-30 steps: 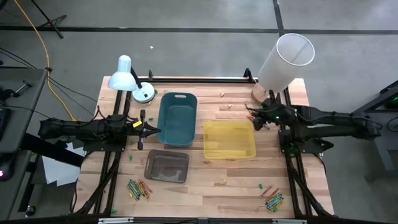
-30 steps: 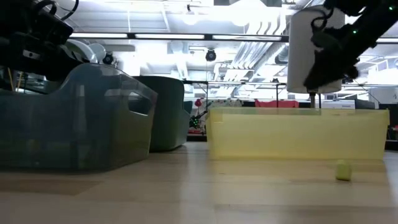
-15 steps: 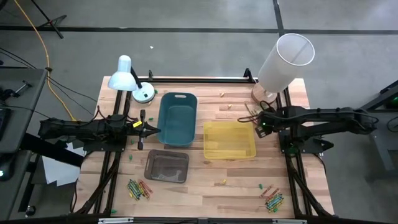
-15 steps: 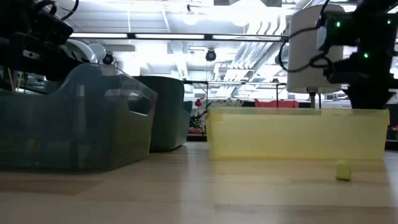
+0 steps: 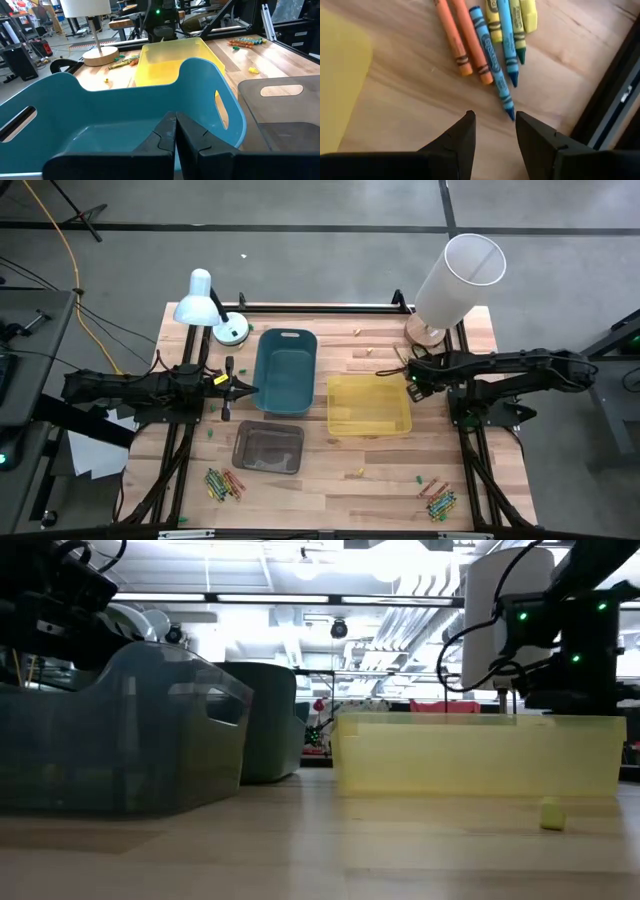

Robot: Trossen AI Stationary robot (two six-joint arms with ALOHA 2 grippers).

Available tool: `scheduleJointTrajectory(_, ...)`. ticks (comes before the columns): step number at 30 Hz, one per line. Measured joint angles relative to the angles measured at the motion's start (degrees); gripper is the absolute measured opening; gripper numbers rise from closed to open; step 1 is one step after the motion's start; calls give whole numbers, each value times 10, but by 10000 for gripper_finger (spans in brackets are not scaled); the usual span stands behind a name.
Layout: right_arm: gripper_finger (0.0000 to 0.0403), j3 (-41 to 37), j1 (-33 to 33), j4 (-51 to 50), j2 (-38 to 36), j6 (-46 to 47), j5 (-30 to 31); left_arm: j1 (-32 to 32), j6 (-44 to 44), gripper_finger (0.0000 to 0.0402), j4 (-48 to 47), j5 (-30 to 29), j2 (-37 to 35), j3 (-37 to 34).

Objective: Sort crayons
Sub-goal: Put the blue crayon into the blue bin

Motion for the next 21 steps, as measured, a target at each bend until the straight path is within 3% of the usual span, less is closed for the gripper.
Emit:
scheduleJointTrajectory(10,133,0,-67,9,56,-99,-13,0,0,1,0,0,0,0)
scheduleJointTrajectory(21,133,1,-107,40,85,-122,-35,0,0,1,0,0,0,0)
